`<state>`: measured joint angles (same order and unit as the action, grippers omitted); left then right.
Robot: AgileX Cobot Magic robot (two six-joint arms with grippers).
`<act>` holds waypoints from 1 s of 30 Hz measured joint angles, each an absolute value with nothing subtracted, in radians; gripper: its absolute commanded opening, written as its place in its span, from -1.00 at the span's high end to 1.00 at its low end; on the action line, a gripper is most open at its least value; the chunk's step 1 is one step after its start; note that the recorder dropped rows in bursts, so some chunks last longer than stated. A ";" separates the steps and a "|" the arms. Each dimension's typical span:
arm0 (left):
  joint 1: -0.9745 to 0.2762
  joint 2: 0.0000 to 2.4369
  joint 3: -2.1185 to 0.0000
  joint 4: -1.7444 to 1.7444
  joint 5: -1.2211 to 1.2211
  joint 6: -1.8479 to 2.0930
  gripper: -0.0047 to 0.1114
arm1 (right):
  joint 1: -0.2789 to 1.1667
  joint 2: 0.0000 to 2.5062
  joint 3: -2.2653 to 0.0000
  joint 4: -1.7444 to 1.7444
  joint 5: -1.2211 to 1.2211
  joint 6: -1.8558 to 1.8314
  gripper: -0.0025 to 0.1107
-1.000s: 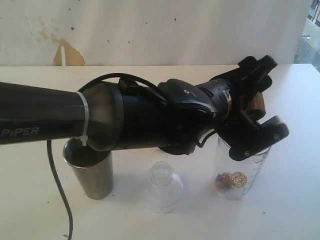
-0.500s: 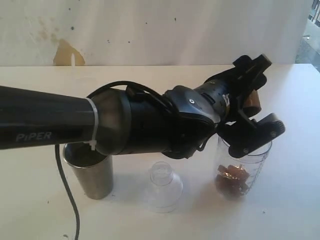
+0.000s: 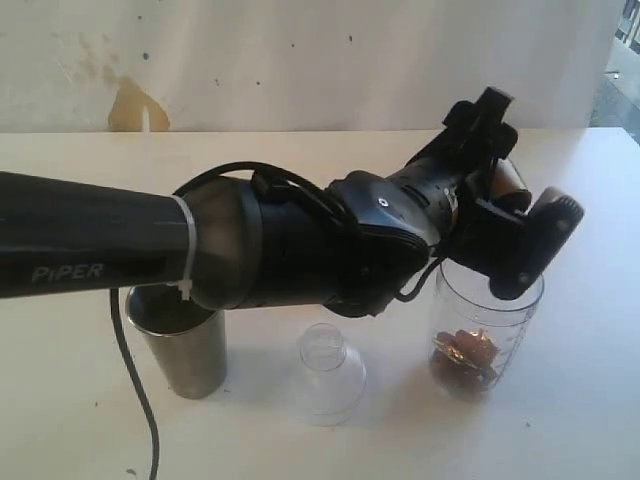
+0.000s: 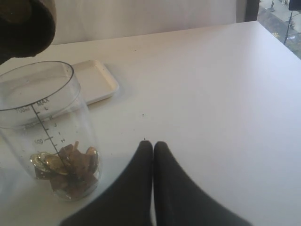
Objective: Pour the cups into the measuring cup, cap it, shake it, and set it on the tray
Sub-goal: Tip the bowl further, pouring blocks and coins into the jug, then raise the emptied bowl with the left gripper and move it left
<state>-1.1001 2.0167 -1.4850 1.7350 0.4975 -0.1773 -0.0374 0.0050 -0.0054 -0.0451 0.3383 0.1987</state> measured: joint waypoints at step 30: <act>-1.068 1.889 -1.485 1.746 0.463 -0.231 0.92 | -0.037 0.005 -0.005 -0.045 0.338 0.199 0.96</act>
